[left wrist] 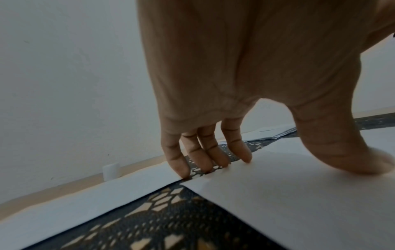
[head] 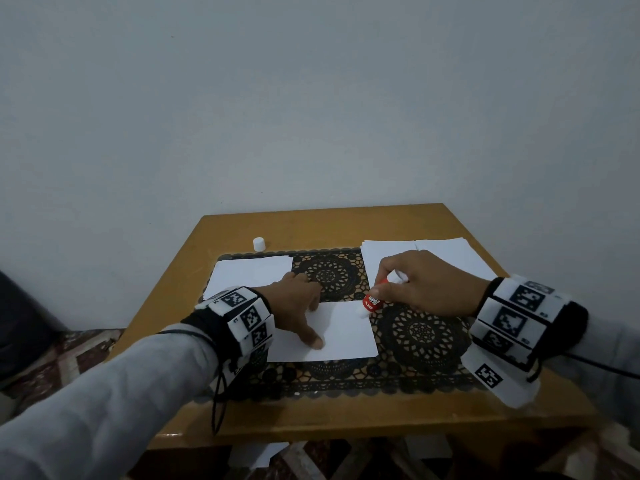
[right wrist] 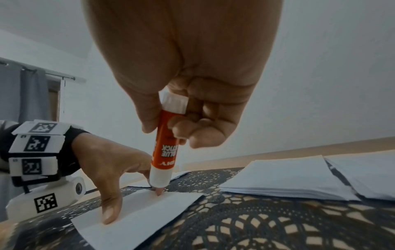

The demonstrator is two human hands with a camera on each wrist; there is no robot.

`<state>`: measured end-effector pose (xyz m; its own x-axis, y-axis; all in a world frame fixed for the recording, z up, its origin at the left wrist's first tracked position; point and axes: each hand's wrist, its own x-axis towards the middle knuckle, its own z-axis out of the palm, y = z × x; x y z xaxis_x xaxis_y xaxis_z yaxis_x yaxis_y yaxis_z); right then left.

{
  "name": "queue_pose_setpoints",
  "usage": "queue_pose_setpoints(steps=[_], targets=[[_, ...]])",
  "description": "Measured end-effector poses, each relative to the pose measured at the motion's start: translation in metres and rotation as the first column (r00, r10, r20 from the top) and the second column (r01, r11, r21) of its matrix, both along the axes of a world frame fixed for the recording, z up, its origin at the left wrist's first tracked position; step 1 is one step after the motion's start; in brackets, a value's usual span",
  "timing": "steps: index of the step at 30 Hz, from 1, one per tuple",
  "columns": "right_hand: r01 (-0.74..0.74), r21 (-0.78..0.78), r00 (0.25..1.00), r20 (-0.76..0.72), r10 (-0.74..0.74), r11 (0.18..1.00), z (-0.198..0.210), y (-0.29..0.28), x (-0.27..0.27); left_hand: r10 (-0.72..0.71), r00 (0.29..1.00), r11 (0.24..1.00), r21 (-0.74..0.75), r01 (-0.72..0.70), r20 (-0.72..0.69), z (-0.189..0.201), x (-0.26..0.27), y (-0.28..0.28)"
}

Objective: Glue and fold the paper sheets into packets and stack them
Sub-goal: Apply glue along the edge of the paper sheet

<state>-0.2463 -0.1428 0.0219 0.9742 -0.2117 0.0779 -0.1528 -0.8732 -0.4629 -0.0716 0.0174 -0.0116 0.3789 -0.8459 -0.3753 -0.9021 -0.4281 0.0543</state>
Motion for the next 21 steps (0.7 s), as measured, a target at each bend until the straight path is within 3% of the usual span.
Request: queue_pose_setpoints(steps=[5,17,21], targets=[[-0.026,0.086,0.997,0.068,0.020,0.996,-0.003,-0.005,-0.006,0.001,1.000,1.000,-0.026,-0.001,-0.021,-0.001,0.004,-0.004],[0.012,0.073,0.998,0.062,-0.016,0.997,-0.018,-0.016,-0.015,0.065,0.990,0.998,0.031,-0.062,-0.124,0.008,0.004,-0.013],[0.018,0.084,0.995,0.099,-0.027,0.996,-0.014,-0.020,-0.017,0.011,0.994,0.996,-0.082,-0.021,-0.113,0.017,0.002,-0.013]])
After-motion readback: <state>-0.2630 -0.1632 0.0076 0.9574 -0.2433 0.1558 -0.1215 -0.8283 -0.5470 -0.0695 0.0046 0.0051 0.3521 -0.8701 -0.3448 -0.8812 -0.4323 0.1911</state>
